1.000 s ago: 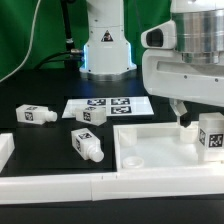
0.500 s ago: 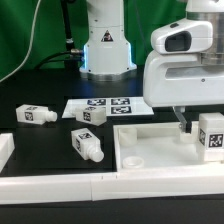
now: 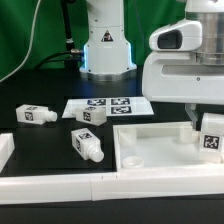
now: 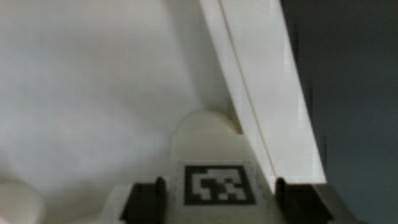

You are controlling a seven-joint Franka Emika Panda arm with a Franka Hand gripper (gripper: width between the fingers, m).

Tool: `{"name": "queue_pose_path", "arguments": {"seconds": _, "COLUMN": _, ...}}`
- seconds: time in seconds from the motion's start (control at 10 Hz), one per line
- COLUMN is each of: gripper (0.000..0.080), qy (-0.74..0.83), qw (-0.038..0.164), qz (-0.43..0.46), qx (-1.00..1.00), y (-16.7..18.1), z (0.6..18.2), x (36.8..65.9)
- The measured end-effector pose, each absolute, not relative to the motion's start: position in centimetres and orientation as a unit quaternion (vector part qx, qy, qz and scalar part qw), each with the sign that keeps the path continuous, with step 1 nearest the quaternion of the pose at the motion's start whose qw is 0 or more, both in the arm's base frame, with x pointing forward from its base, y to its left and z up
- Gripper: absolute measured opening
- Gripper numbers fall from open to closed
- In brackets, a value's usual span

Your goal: Assemble one leg

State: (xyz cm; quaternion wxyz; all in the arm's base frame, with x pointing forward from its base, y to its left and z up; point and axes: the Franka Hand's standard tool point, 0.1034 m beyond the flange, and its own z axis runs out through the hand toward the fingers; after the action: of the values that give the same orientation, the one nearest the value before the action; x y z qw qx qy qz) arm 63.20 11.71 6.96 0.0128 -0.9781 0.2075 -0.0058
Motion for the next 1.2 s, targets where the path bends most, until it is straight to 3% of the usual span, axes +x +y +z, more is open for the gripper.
{"name": "queue_pose_path", "arguments": {"seconds": 0.3, "gripper": 0.0285, "qy": 0.434, "qw": 0.012, "qz": 0.002, "qx": -0.901, "y": 12.1, "z": 6.8, "x": 63.0}}
{"name": "queue_pose_path", "arguments": {"seconds": 0.5, "gripper": 0.0285, "qy": 0.614, "qw": 0.048, "qz": 0.017, "qx": -0.787, "y": 11.9, "z": 6.9, "x": 64.0}}
{"name": "queue_pose_path", "arguments": {"seconds": 0.8, "gripper": 0.0315, "qy": 0.672, "qw": 0.046, "qz": 0.015, "qx": -0.739, "y": 11.9, "z": 6.9, "x": 64.1}}
{"name": "queue_pose_path", "arguments": {"seconds": 0.9, "gripper": 0.0453, "qy": 0.664, "qw": 0.046, "qz": 0.014, "qx": -0.747, "y": 11.9, "z": 6.9, "x": 64.0}}
{"name": "queue_pose_path", "arguments": {"seconds": 1.0, "gripper": 0.0453, "qy": 0.639, "qw": 0.046, "qz": 0.01, "qx": -0.767, "y": 11.9, "z": 6.9, "x": 64.1}}
{"name": "queue_pose_path", "arguments": {"seconds": 1.1, "gripper": 0.06, "qy": 0.548, "qw": 0.047, "qz": 0.001, "qx": -0.835, "y": 11.9, "z": 6.6, "x": 63.9}}
{"name": "queue_pose_path", "arguments": {"seconds": 1.2, "gripper": 0.0634, "qy": 0.455, "qw": 0.043, "qz": -0.004, "qx": -0.89, "y": 12.1, "z": 6.7, "x": 63.8}}
